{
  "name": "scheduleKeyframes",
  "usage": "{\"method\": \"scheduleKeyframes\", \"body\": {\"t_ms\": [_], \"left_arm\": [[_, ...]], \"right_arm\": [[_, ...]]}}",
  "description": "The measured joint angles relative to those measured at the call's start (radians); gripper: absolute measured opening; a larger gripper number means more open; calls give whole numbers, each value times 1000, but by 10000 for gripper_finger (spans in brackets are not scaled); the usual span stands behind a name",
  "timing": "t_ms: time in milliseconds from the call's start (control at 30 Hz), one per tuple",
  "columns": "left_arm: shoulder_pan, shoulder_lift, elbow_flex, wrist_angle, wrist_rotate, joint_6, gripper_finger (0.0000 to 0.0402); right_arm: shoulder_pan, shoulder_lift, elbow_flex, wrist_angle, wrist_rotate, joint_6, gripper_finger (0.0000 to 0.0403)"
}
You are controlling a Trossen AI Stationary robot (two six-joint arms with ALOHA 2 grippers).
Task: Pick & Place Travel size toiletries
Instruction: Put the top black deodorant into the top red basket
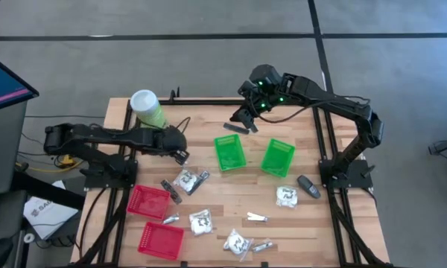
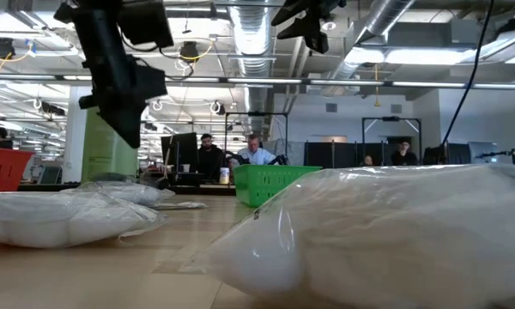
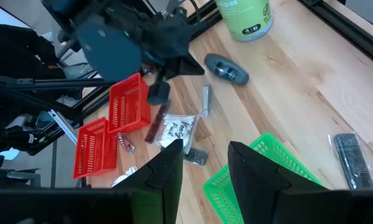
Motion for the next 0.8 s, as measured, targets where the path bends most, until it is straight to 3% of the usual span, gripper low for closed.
{"method": "scheduleKeyframes", "body": {"t_ms": [167, 500, 700, 800], "left_arm": [[2, -78, 0, 1, -3, 73, 0], [2, -212, 1, 21, -81, 10, 0], [40, -172, 1, 23, 59, 69, 0], [47, -110, 1, -14, 70, 103, 0]], "right_arm": [[1, 0, 0, 0, -2, 0, 120], [13, 0, 0, 0, -3, 0, 120], [11, 0, -1, 0, -3, 0, 120], [11, 0, -1, 0, -3, 0, 120]]}}
